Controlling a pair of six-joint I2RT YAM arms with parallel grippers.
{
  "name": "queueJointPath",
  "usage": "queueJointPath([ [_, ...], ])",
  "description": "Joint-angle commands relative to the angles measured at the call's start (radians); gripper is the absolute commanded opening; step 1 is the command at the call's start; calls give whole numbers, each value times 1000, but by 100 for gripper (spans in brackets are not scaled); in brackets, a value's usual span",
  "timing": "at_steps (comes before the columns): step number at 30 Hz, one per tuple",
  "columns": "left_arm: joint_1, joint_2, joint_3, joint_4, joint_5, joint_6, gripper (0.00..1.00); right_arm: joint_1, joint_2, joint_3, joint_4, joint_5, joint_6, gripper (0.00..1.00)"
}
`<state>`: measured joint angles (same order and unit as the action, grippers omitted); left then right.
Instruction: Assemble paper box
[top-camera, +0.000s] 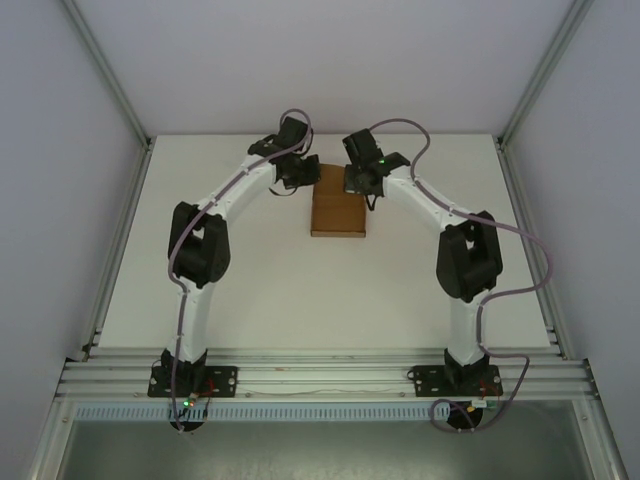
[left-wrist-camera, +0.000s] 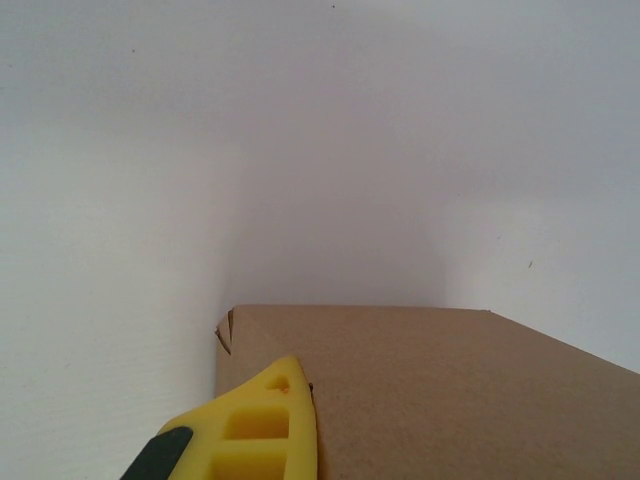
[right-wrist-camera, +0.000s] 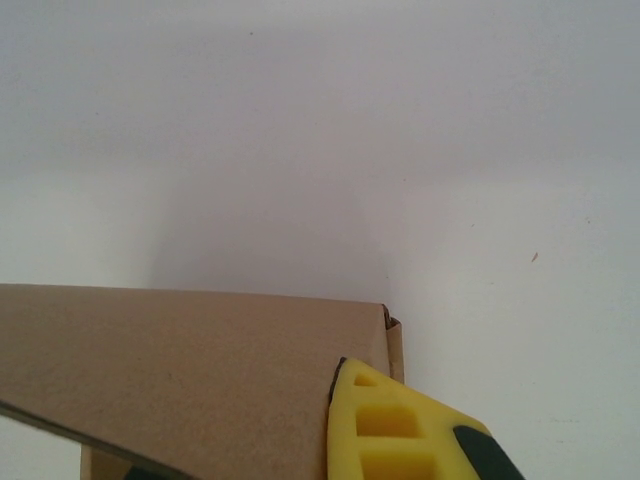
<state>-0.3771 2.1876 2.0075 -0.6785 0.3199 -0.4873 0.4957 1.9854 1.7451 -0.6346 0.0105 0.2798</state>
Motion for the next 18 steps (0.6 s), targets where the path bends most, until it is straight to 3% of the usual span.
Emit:
queueJointPath([
  [1,7,9,62,-17,72,113,14,4,8,17,16,-118,22,5],
  [4,8,-18,2,-64,-67,271,33,-14,-2,17,-22,-123,-73,4],
  [7,15,-92,-112,-15,-104,363,51,-28,-6,42,-83,-128,-240,4],
  [9,20,-147,-182,29,-92,416,62,-40,-10,56,-125,-143,-338,4],
  [13,64,-223,-264,84,-8,502,79,-87,-15,91,-207,-301,-515,1],
  [18,141,-253,-320,108,121,675,87,-129,23,199,-434,-506,-790,0],
])
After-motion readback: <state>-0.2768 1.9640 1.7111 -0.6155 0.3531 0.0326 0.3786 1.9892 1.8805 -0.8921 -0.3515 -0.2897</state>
